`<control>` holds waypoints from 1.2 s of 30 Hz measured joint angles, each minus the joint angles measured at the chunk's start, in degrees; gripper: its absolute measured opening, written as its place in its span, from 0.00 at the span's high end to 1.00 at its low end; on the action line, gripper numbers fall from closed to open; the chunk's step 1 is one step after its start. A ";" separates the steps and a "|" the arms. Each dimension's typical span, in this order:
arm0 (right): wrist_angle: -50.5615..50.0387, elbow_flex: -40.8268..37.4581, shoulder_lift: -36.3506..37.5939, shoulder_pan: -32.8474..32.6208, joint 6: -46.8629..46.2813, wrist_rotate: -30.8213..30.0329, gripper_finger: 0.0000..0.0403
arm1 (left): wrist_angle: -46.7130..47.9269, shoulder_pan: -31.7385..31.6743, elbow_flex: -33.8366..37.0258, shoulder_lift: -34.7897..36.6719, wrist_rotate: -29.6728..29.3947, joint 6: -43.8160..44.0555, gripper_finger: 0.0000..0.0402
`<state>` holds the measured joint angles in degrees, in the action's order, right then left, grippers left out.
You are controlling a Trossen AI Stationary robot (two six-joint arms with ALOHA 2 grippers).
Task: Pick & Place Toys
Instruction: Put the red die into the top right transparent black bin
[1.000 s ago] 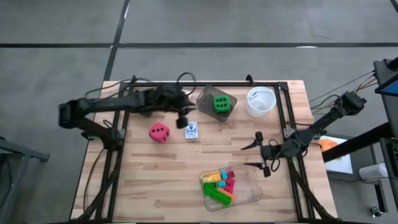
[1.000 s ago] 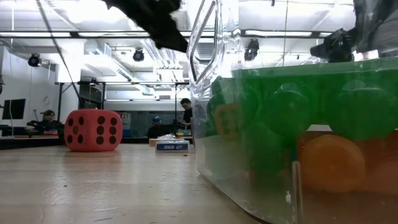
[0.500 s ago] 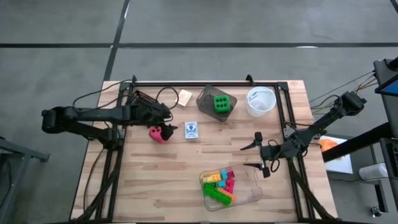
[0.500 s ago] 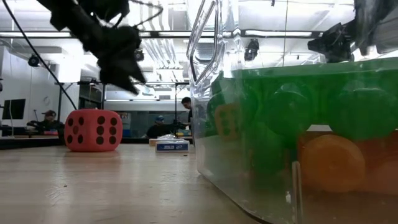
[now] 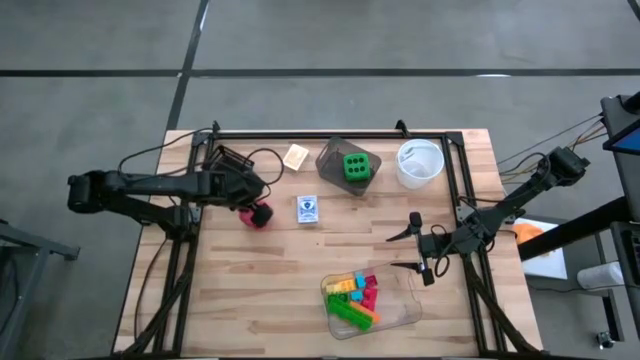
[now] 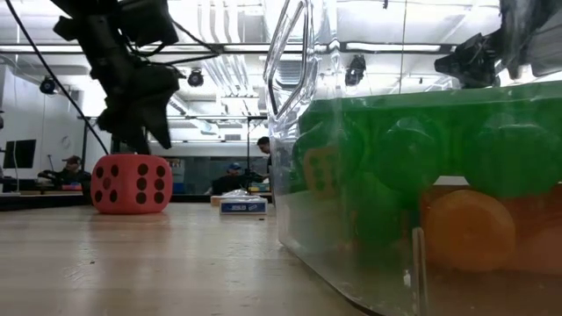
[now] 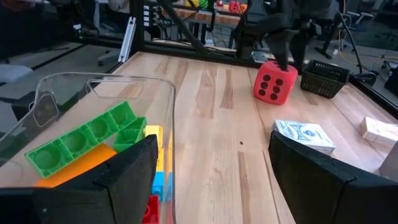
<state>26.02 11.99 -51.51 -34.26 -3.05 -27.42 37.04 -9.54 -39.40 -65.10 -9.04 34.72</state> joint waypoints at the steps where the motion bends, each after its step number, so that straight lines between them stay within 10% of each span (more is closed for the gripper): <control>1: -0.04 0.00 0.02 0.00 0.00 0.00 0.25 | 1.31 0.18 -0.06 0.00 -0.02 0.53 0.08; 12: -0.09 0.00 0.00 0.00 0.00 0.00 0.25 | 5.73 0.72 -2.02 0.04 -1.62 0.20 0.08; 36: -0.13 0.00 0.02 0.00 0.00 0.00 0.25 | 8.22 1.62 -5.31 0.02 7.80 -31.97 0.02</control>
<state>25.89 11.99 -51.48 -34.26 -3.05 -27.42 45.26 -7.92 -44.71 -65.08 -1.24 2.75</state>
